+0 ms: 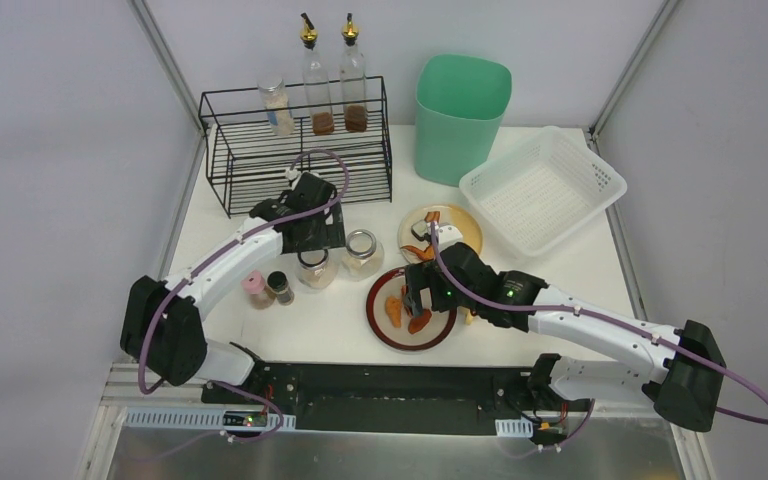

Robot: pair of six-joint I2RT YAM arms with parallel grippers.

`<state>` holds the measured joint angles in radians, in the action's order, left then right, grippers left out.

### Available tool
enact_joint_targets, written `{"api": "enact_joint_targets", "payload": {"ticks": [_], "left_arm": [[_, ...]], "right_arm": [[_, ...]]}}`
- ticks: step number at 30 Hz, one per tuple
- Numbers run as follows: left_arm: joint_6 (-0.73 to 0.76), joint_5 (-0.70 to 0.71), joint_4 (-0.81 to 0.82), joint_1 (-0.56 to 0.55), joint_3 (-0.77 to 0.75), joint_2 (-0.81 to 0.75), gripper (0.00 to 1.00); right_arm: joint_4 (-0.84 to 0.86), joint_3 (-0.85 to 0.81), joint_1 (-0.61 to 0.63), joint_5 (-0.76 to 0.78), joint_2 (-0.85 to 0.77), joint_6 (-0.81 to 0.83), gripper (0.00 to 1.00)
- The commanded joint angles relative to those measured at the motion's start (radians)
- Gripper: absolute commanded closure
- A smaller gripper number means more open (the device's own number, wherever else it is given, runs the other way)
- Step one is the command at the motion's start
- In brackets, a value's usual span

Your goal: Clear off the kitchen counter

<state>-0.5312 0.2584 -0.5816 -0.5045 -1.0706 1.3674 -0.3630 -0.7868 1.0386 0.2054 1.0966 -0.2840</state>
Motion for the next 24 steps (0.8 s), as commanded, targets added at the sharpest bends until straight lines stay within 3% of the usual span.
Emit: {"api": "enact_joint_targets", "payload": {"ticks": [1, 7, 24], "left_arm": [[-0.026, -0.021, -0.020, -0.015, 0.008, 0.043, 0.01], [-0.021, -0.011, -0.020, -0.032, 0.023, 0.031, 0.02], [-0.033, -0.029, -0.032, -0.035, 0.105, -0.090, 0.17]], "right_arm": [[0.009, 0.003, 0.004, 0.015, -0.012, -0.009, 0.01], [0.007, -0.001, 0.004, 0.024, 0.005, -0.006, 0.01], [0.016, -0.010, 0.004, 0.015, 0.054, -0.007, 0.01]]}}
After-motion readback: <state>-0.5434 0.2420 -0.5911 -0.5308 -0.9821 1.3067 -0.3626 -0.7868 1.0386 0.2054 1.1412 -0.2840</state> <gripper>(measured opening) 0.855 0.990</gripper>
